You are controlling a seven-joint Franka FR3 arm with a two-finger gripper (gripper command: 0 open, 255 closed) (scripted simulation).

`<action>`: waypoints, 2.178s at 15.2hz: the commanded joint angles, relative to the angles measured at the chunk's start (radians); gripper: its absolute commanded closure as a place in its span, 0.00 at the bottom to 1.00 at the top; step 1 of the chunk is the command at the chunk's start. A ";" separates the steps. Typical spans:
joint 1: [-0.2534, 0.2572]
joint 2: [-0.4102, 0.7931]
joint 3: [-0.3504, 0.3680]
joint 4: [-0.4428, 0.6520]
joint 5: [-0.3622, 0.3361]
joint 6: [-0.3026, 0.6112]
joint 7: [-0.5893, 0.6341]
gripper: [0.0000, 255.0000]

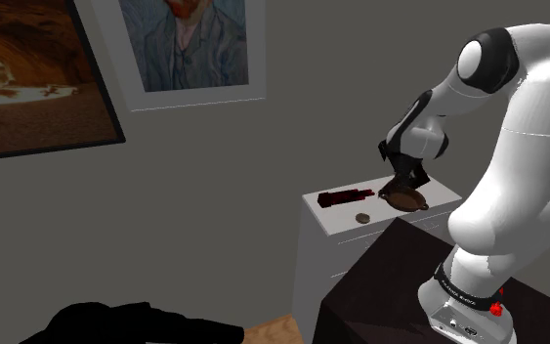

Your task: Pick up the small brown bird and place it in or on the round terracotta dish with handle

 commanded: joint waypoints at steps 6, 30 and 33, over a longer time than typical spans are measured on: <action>-0.155 0.077 0.019 0.112 0.080 -0.050 -0.199 1.00; -0.266 0.250 0.162 0.159 0.229 0.080 -0.322 0.00; -0.245 0.212 0.135 0.140 0.208 0.059 -0.306 0.00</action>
